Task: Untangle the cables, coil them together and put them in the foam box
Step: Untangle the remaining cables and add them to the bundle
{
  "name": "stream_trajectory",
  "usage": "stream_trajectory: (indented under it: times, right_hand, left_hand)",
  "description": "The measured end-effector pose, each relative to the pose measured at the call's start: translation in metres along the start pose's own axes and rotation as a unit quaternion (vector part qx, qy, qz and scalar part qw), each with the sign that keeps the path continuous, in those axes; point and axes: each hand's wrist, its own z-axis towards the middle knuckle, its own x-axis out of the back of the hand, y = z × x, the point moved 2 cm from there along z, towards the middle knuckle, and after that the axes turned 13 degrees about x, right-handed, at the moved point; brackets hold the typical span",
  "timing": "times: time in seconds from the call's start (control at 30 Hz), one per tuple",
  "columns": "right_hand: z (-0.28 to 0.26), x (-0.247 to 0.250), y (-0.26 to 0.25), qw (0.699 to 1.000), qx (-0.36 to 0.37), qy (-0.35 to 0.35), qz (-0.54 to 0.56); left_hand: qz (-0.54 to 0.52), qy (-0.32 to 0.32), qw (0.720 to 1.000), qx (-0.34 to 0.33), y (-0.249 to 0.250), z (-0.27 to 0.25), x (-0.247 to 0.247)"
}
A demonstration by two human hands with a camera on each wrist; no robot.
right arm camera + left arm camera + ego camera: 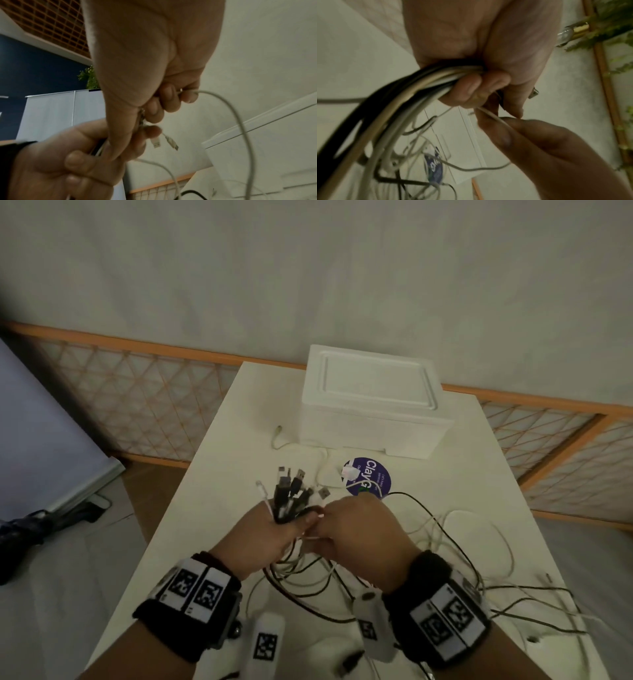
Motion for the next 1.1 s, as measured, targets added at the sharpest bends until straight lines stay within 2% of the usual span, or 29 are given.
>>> stream_trajectory:
  times: [0.07,0.1,0.17,0.23,0.3,0.4,0.47,0.53,0.7,0.77,0.9,0.97,1.03,1.1]
  right_hand:
    - [-0.011,0.008,0.004,0.999,-0.013,-0.008,0.046]
    - [-0.019,0.012,0.011,0.995,-0.052,0.016,0.087]
    - [-0.034,0.017,0.031,0.974,-0.128,0.060,0.177]
    - [-0.044,0.016,0.047,0.948,-0.162,0.082,0.260]
    - [-0.052,0.011,0.058,0.928,-0.185,0.106,0.305]
    - [-0.070,0.003,0.082,0.914,-0.225,0.162,0.296]
    - [-0.094,0.001,0.105,0.891,-0.273,0.220,0.289]
    - [-0.121,-0.001,0.127,0.862,-0.322,0.262,0.290]
    - [-0.154,-0.007,0.148,0.830,-0.410,0.275,0.259]
    - [-0.161,-0.007,0.151,0.820,-0.458,0.260,0.223]
    - [-0.172,-0.023,0.161,0.863,-0.491,0.111,0.047]
    - [-0.174,-0.031,0.163,0.872,-0.484,0.054,-0.051]
    - [-0.173,-0.036,0.162,0.870,-0.485,0.039,-0.083]
    - [-0.170,-0.042,0.161,0.861,-0.502,-0.016,-0.075]
  left_hand:
    - [0.123,-0.012,0.992,-0.009,-0.009,0.001,0.011]
    - [0.164,-0.020,0.986,-0.001,-0.014,0.001,0.015]
    - [0.166,0.001,0.986,0.014,-0.027,0.001,0.020]
    - [0.083,0.061,0.994,0.031,-0.033,0.001,0.026]
    - [-0.059,0.087,0.993,0.059,-0.043,0.006,0.033]
    - [-0.227,0.121,0.963,0.075,-0.058,0.014,0.058]
    - [-0.308,0.160,0.933,0.096,-0.074,0.017,0.084]
    - [-0.333,0.200,0.914,0.118,-0.092,0.019,0.104]
    - [-0.340,0.227,0.900,0.153,-0.116,0.026,0.111]
    - [-0.347,0.226,0.896,0.158,-0.117,0.027,0.110]
    - [-0.317,0.221,0.909,0.153,-0.117,0.030,0.111]
    - [-0.303,0.223,0.914,0.151,-0.116,0.032,0.112]
    - [-0.295,0.221,0.917,0.151,-0.114,0.032,0.114]
    - [-0.284,0.213,0.924,0.145,-0.114,0.032,0.114]
